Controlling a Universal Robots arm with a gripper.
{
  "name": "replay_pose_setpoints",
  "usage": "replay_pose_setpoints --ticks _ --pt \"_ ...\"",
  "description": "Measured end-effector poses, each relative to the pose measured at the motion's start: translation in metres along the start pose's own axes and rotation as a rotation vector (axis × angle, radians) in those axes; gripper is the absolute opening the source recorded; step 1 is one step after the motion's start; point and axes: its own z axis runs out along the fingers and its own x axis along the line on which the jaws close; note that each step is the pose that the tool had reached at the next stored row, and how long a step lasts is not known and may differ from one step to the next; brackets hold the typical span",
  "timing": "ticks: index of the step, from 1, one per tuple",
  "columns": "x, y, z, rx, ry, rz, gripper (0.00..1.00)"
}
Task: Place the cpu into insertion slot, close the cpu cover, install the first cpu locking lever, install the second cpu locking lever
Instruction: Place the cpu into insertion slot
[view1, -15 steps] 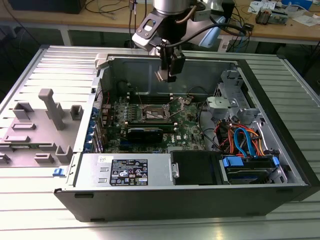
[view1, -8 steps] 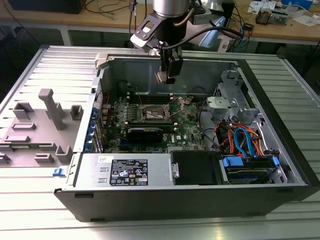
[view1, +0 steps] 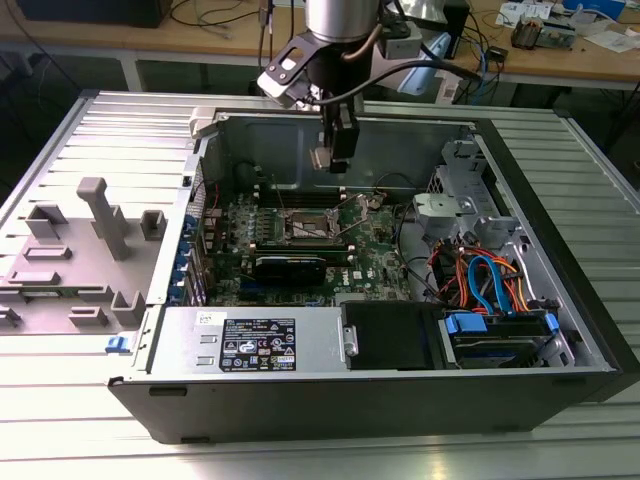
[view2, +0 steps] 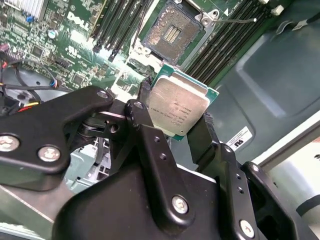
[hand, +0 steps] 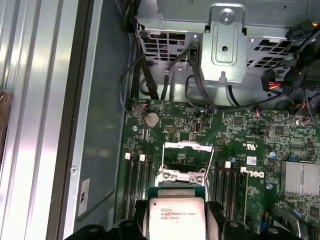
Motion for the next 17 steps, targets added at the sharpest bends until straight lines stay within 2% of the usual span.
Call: replay_pose_setpoints --ticks 4,13,15,17 --pt "-0.0001 -0.0003 0.0035 -0.0007 -0.0023 0.035 0.55" --pt "-0.0001 -0.0004 0.0049 -0.0009 -0.0021 0.038 0.55" --pt "-0.0002 -0.0005 0.0070 -0.0008 -0.0024 0.038 0.55" --pt "-0.0003 -0.0009 0.0126 -0.0007 -0.0024 0.038 0.55"
